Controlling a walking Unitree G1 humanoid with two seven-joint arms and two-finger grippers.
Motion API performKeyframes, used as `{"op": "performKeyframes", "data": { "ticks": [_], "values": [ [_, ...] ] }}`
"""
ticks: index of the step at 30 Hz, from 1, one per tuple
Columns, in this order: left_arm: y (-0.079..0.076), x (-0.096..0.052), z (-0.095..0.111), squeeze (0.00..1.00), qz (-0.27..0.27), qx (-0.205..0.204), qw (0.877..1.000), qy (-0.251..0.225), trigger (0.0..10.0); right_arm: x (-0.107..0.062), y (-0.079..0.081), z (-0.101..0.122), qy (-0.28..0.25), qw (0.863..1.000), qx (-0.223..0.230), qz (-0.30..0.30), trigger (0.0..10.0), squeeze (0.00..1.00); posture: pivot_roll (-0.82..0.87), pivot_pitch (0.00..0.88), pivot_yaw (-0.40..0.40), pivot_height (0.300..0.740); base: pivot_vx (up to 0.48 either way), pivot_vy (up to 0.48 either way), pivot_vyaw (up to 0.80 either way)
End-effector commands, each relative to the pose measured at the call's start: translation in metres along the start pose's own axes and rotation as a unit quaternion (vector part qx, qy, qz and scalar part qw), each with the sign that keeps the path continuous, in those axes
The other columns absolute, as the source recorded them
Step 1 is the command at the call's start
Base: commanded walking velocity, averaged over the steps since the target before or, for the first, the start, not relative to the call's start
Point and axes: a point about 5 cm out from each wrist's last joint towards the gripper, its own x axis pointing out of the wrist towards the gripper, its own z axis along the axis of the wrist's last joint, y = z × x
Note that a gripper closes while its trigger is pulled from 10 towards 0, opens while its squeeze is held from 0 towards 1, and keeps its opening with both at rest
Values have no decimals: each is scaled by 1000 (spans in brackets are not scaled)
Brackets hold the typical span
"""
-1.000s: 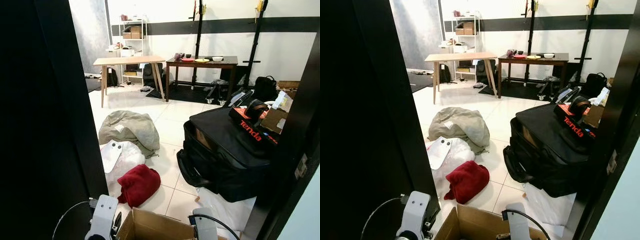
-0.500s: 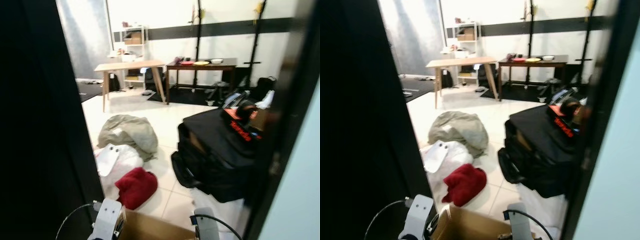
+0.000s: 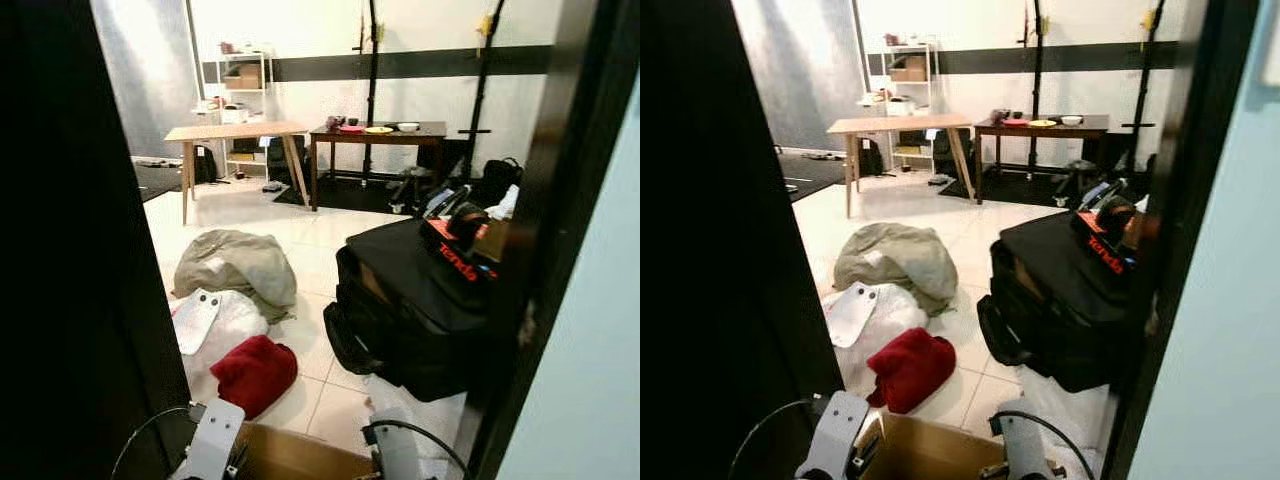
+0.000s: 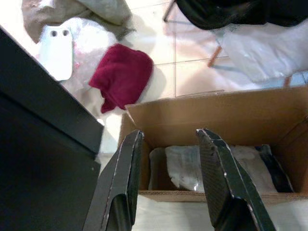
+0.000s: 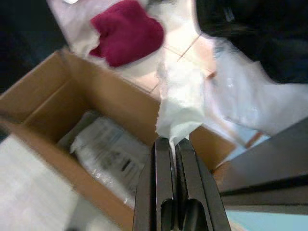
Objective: Clean up the room
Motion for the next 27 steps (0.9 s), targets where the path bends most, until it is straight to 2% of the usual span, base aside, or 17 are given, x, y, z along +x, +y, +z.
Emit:
{"op": "performKeyframes", "data": {
  "ticks": [1,4,6,8,15,27],
  "values": [
    [0,1,-2,0,-26,24,999,9,10000,2,5,-2,19,999,-18,23,10000,0,56,71,19,740,0,0,0],
    [1,2,-2,0,-37,43,998,9,10000,4,7,2,20,999,-22,33,10000,0,57,73,18,740,0,0,0],
    [-1,1,-2,0,-62,81,995,10,10000,7,8,8,18,999,-28,41,10000,0,58,74,13,740,0,0,0],
    [-2,1,-3,0,-65,86,994,11,10000,8,8,10,16,999,-27,42,10000,0,60,74,9,740,0,0,0],
    [-3,0,-4,0,-64,84,994,12,10000,8,8,11,14,999,-26,42,10000,0,60,74,9,736,0,0,0],
    [-12,1,-3,0,-83,80,993,8,10000,8,7,7,19,999,-25,44,10000,0,58,75,16,696,0,0,0]
  ]
}}
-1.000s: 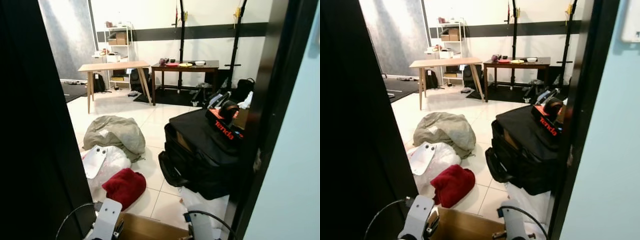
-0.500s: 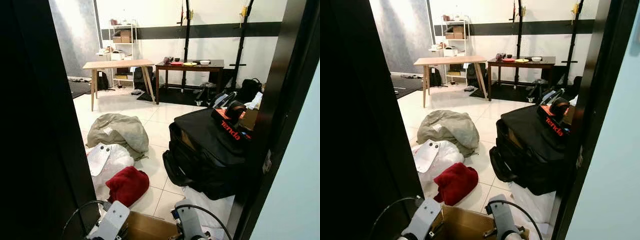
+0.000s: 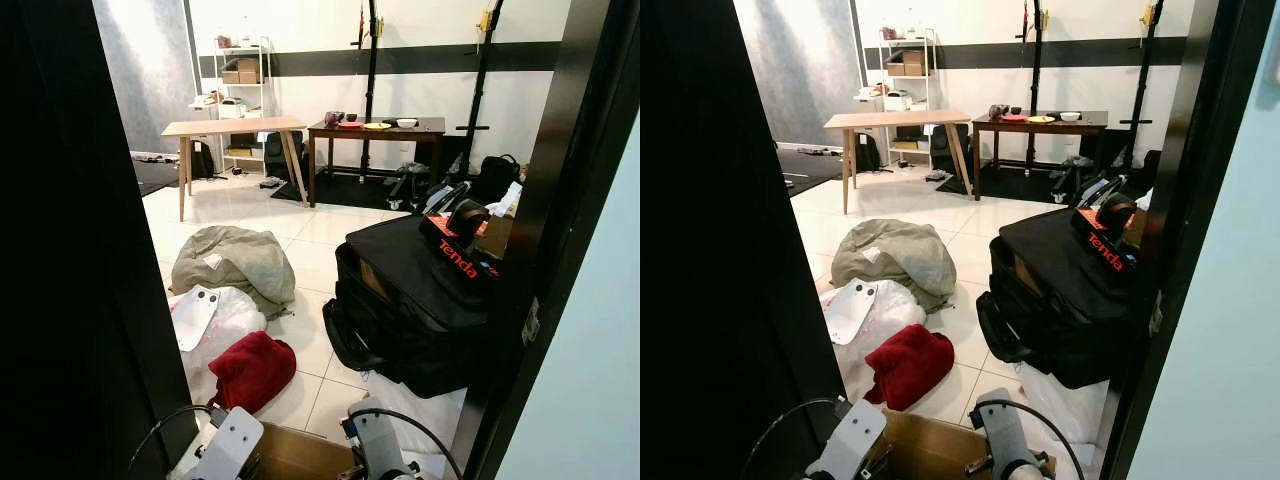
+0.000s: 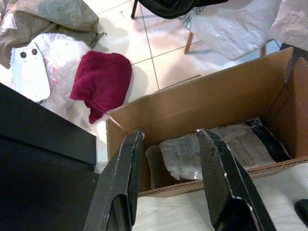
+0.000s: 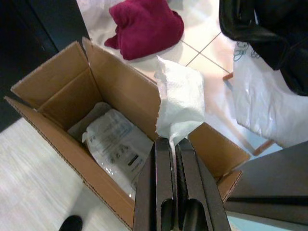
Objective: Clean up the room
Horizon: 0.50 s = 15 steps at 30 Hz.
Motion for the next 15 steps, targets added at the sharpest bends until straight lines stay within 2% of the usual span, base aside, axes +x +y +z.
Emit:
{"op": "performKeyframes", "data": {
  "ticks": [1,9,15],
  "values": [
    [-3,0,0,0,-11,4,1000,-1,10000,0,2,-5,11,1000,3,5,10000,0,58,75,16,691,0,0,0],
    [-2,2,3,0,-6,-3,1000,-5,10000,0,3,-6,13,1000,1,7,10000,0,59,76,19,662,0,0,0],
    [-3,1,2,0,-10,4,1000,-4,10000,0,3,-6,13,1000,-1,8,10000,0,58,76,19,662,0,0,0]
  ]
}}
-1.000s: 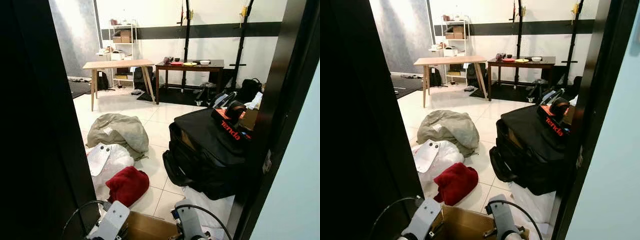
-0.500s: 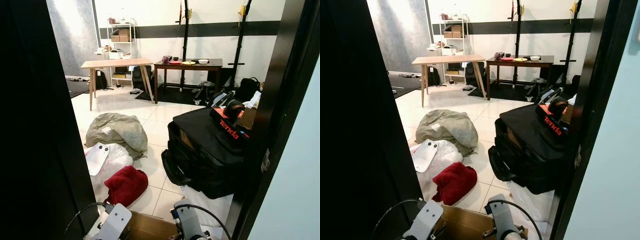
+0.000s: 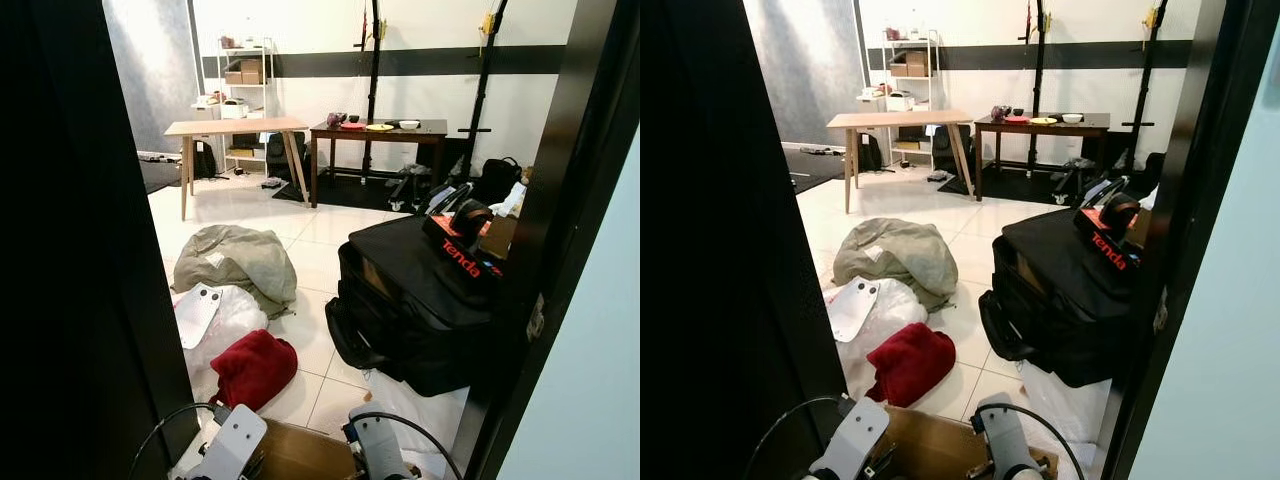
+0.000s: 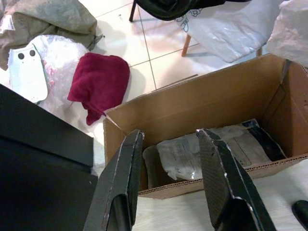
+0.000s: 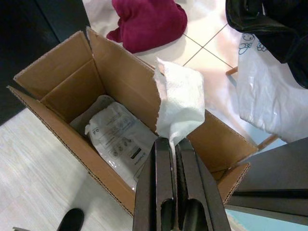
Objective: Clean up the room
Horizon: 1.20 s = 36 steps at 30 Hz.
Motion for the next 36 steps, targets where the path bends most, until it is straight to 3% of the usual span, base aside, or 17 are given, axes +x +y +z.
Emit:
{"op": "performKeyframes", "data": {
  "ticks": [1,27,36],
  "values": [
    [-2,-1,-2,0,-5,5,1000,2,10000,0,3,-3,5,1000,-2,6,10000,0,60,76,18,662,0,0,0],
    [0,-1,0,0,-6,10,1000,-2,10000,1,4,0,2,1000,-6,13,10000,0,58,98,12,637,0,0,0],
    [5,3,4,0,-38,66,997,-8,10000,8,2,18,-3,999,-39,27,10000,0,43,168,-20,637,0,0,0]
  ]
}}
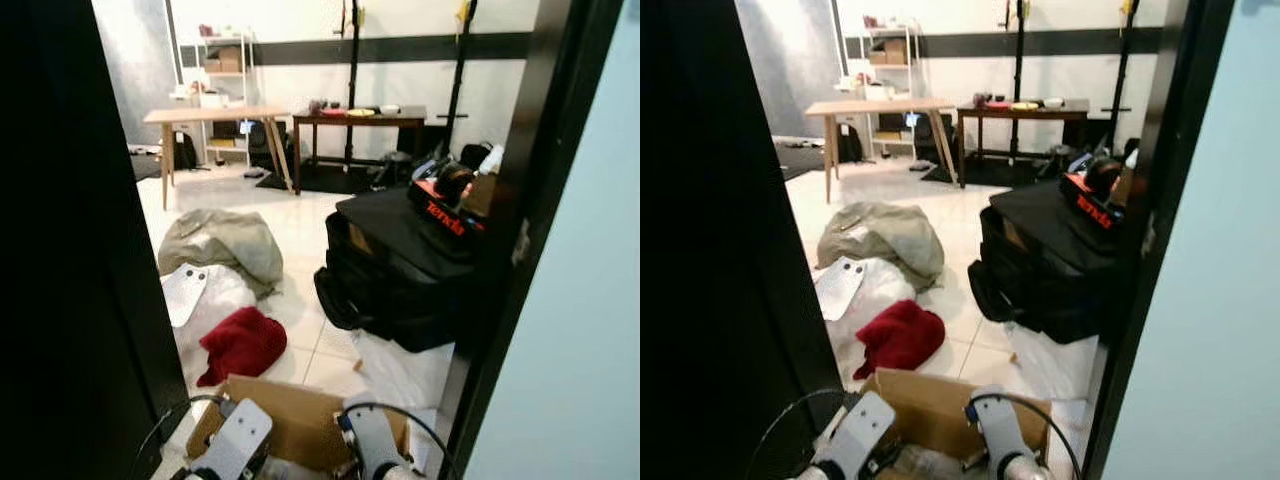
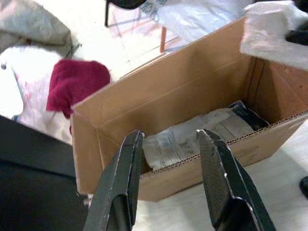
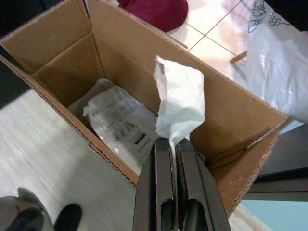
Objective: Clean up the room
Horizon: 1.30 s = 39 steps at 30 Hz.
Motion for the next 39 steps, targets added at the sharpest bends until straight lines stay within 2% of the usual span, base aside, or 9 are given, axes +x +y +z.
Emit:
{"op": "performKeyframes", "data": {
  "ticks": [1,7,8,11,16,21,29,33,39],
  "values": [
    [1,-1,-6,0,-16,22,1000,13,10000,2,1,0,15,1000,-13,11,10000,0,43,168,-20,637,0,0,0],
    [4,0,0,0,-29,35,999,1,10000,4,-1,6,19,999,-29,21,10000,0,51,197,-29,637,0,0,0],
    [6,-1,3,0,-38,45,998,-6,10000,6,-2,10,19,999,-37,26,10000,0,63,241,-36,637,0,0,0],
    [9,-2,6,0,-44,55,997,-11,10000,7,-3,14,20,998,-46,31,10000,0,66,258,-39,637,0,0,0],
    [14,-6,18,0,-65,71,994,-49,10000,10,-3,24,21,995,-78,51,10000,0,79,286,-45,637,0,0,0],
    [12,-9,23,0,-101,81,989,-67,10000,11,-9,27,21,997,-63,49,10000,0,87,309,-48,637,0,0,0],
    [15,-8,23,0,-110,95,987,-64,10000,11,-12,32,21,997,-60,43,10000,0,90,318,-41,637,0,0,0],
    [14,-10,23,0,-133,113,983,-65,10000,12,-8,31,31,995,-62,67,10000,0,90,308,-35,637,0,0,0],
    [16,-9,24,0,-134,117,982,-65,10000,12,1,26,53,990,-70,110,10000,0,97,305,-37,637,0,0,0]
  ]
}}
